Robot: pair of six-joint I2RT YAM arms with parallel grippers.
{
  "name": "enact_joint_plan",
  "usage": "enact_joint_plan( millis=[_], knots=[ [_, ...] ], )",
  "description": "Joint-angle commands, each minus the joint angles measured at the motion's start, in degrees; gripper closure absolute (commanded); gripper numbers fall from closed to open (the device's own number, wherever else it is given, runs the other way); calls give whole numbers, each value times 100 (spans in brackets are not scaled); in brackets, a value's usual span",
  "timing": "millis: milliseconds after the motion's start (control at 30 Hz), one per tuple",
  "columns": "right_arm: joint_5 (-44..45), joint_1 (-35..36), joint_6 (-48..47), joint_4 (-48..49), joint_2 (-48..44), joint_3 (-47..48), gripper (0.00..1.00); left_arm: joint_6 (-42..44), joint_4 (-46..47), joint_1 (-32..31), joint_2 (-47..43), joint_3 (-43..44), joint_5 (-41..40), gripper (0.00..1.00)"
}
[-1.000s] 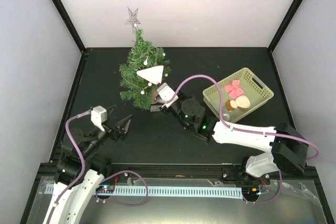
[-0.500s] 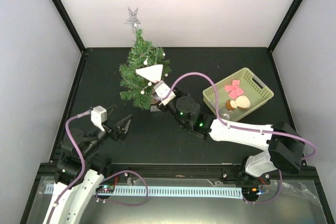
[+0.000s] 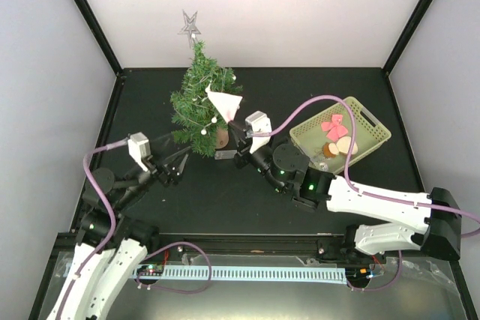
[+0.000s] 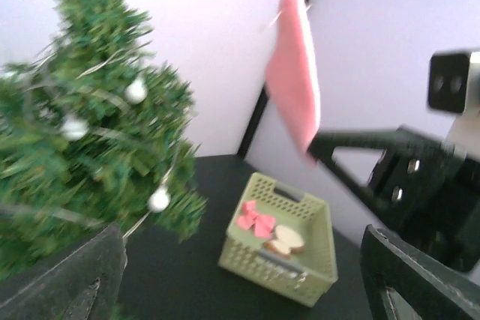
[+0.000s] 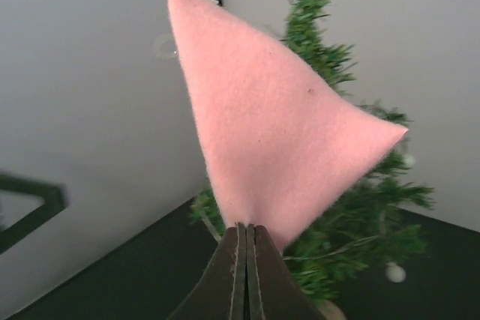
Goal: Decorate the small christmas tree
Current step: Hang the decoration item on the Christmas tree.
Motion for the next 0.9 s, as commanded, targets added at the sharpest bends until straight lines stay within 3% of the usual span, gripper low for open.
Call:
enact_joint_plan(
  millis=[0, 300, 600, 867],
  knots=[
    [59, 428, 419, 363, 115, -46, 99, -885, 1534, 17, 824, 439, 1079, 18],
    [644, 1022, 165, 912, 547, 210, 99, -1382, 2626, -76, 1492, 396, 1528, 36],
    [719, 1166, 81, 1184, 696, 204, 99, -1217, 2497, -123, 1563, 227, 1204, 48],
    [1004, 1221, -15, 1262, 743, 248, 99, -1129, 2203, -125, 1426, 79, 789, 31]
  ],
)
